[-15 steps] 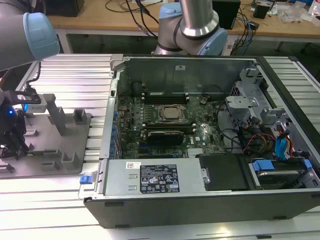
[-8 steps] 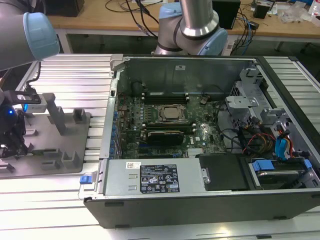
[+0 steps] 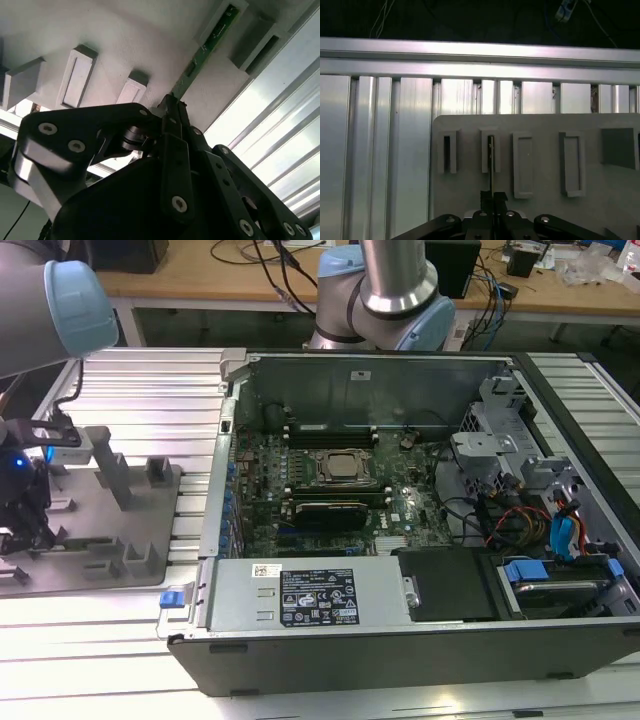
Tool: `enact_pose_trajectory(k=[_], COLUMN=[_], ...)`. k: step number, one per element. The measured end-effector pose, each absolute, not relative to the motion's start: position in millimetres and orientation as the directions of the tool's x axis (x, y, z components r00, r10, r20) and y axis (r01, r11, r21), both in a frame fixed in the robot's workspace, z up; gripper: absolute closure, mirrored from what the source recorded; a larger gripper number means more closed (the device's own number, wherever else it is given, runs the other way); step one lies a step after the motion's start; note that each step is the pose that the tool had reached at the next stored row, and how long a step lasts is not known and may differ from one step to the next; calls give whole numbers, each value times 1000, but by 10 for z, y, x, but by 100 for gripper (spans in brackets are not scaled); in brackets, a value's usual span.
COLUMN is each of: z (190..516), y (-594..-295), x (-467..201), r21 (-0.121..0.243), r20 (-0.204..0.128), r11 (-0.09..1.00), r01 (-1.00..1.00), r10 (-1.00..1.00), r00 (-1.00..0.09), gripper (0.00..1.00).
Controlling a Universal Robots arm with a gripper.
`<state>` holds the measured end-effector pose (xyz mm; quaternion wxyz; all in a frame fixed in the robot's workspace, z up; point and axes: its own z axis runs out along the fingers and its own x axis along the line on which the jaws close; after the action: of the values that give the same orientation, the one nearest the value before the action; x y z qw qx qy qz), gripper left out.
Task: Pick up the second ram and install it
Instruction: 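Pick up the second ram and move it above second insertion slot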
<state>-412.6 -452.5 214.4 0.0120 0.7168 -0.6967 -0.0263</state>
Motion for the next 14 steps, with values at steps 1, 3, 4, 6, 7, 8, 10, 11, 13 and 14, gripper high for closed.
enact_pose_trajectory(k=[1,3,4,6,7,8,10,11,13,14], z=[2177,2296,2329,2439,2487,2524,2677,2754,2894,2989], y=[-4524,-4524,-4523,-4520,-4520,-4519,-4516,-4515,-4513,-4510], x=[-4126,-4126,-4126,-4126,-4126,-4126,-4126,-4126,-4126,-4126], r21=[54,54,54,54,54,54,54,54,54,54], r20=[-21,-21,-21,-21,-21,-21,-20,-20,-20,-20], r11=[-29,-29,-29,-29,-29,-29,-29,-29,-29,-29], r01=[-998,-998,-998,-998,-998,-998,-998,-998,-998,-998], r10=[-999,-999,-999,-999,-999,-999,-999,-999,-999,-999], r00=[28,28,28,28,28,28,28,28,28,28], gripper=[90,90,90,90,90,90,90,90,90,90])
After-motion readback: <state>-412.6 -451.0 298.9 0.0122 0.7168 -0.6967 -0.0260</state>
